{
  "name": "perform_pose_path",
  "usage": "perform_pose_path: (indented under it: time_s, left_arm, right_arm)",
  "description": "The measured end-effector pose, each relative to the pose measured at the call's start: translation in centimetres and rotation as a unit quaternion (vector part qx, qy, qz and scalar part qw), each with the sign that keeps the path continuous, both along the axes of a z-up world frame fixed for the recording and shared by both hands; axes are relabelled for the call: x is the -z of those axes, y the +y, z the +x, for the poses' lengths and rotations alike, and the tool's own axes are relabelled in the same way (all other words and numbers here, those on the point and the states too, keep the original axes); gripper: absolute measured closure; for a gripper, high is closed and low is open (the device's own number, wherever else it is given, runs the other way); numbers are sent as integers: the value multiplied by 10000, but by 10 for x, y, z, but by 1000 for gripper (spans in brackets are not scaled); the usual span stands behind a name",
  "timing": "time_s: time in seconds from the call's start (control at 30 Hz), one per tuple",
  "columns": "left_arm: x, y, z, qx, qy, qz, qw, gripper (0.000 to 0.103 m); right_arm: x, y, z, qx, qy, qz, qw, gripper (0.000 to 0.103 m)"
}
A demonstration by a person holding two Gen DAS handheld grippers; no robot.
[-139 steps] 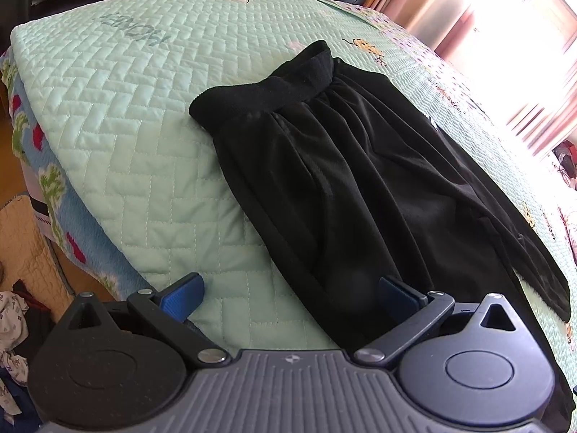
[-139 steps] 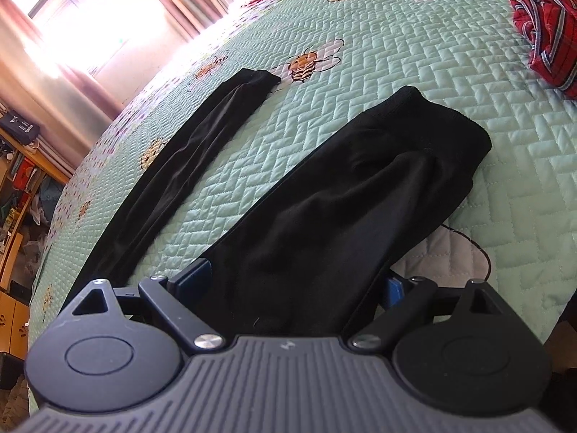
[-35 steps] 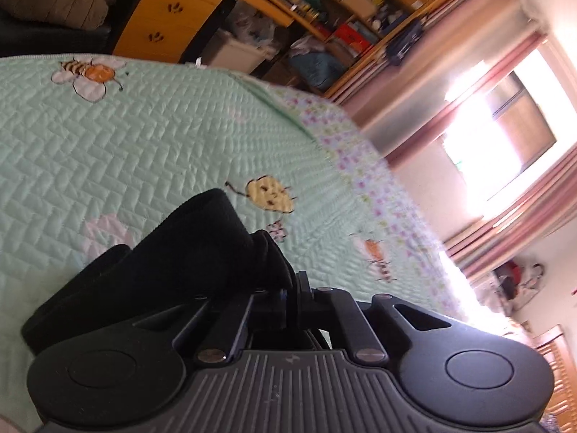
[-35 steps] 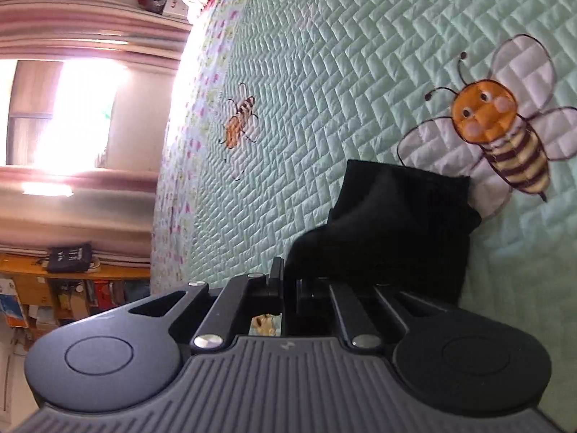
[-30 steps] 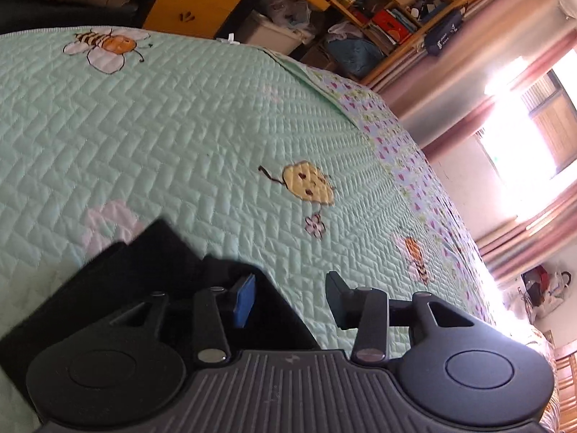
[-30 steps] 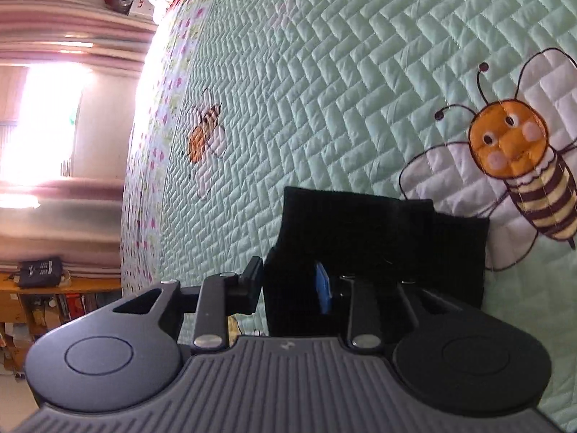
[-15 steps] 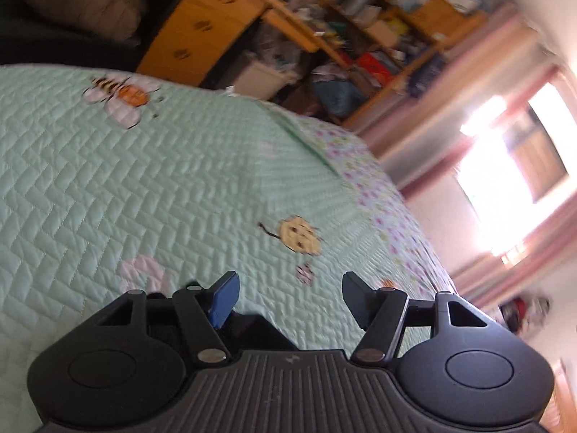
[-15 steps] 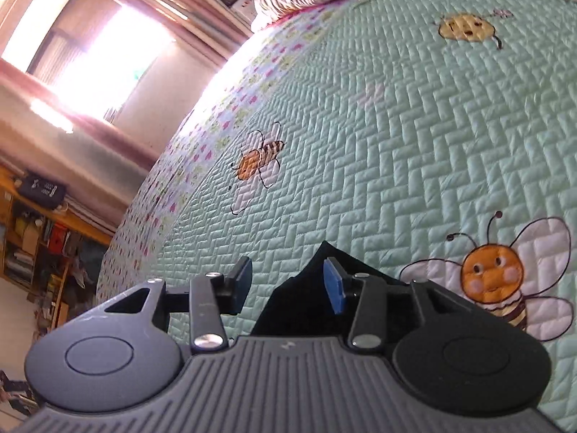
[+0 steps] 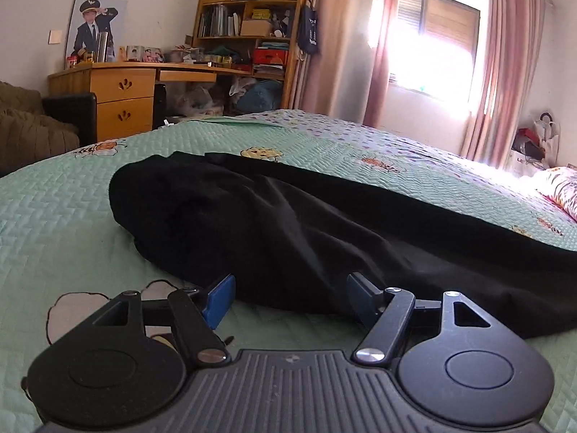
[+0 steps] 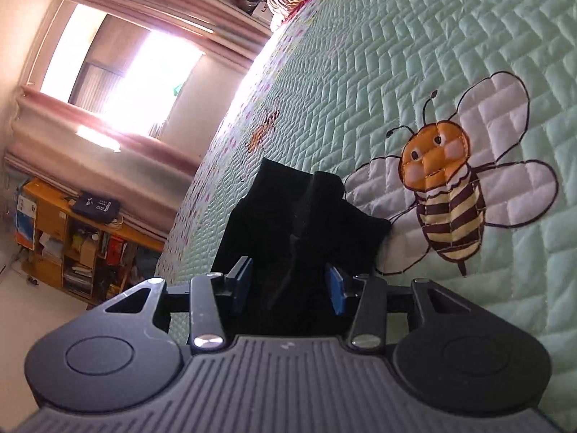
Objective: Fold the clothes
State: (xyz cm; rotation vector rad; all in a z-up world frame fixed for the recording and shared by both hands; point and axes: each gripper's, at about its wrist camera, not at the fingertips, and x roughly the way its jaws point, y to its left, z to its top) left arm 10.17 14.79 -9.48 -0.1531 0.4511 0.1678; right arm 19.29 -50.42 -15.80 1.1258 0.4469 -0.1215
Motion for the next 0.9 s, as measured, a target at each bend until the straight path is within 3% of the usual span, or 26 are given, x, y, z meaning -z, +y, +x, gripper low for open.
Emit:
perform_pose_path:
  time_s: [0.03, 0.07, 0.1, 0.13, 0.2, 0.33, 0.4, 0.47, 0.53, 0.6, 0.63, 0.73, 0.8, 0.83, 0.9]
  left_arm:
    - [2, 0, 0, -8, -27, 0, 10000, 32]
    - [5, 1, 0, -16, -42, -26, 10000, 32]
    - [8, 2, 0, -42, -13, -44, 10000, 32]
    - [9, 4, 1, -71, 10, -73, 9999, 32]
    - [9, 6, 0, -62, -3, -166, 9998, 32]
    - [13, 9, 0, -76, 18, -278, 9996, 32]
    - [14, 9, 0, -65, 24, -302, 9995, 32]
    - [16, 11, -1, -54, 0, -362, 9993, 32]
    - [18, 14, -3, -46, -21, -461, 9989, 31]
    - [19, 18, 0, -47, 25, -569, 9984, 29]
    - [20, 20, 1, -39, 55, -618, 9981, 28]
    - [21, 22, 3, -22, 76, -674, 9977, 28]
    - [22, 22, 4, -14, 84, -679, 9977, 27]
    - [23, 21, 4, -10, 80, -668, 9977, 27]
    - [23, 21, 4, 0, 69, -662, 9978, 27]
  right_arm:
    - [2, 0, 6, 22, 39, 8, 10000, 57]
    - [4, 1, 10, 41, 104, -9, 9999, 66]
    - [5, 3, 13, 60, 168, -28, 9998, 77]
    - [4, 5, 12, 74, 238, -90, 9996, 100]
    - [-4, 10, 4, 182, 246, -215, 9993, 100]
    - [-41, 27, -37, 505, -218, -562, 9969, 100]
    - [-39, 26, -31, 498, 21, -592, 9970, 99]
    - [-20, 18, -7, 93, 469, -538, 9974, 93]
    - [-6, 11, -3, 208, 732, -457, 9961, 93]
    - [-9, 12, -17, 446, 439, -324, 9975, 87]
    - [-13, 15, -24, 572, 330, -379, 9971, 77]
    - [-42, 38, -45, 1040, 359, -1346, 9848, 72]
    - [-61, 51, -44, 940, 48, -1692, 9811, 72]
    - [-61, 51, -30, 695, -165, -1559, 9852, 72]
    - [-61, 50, -3, 209, -579, -1287, 9898, 54]
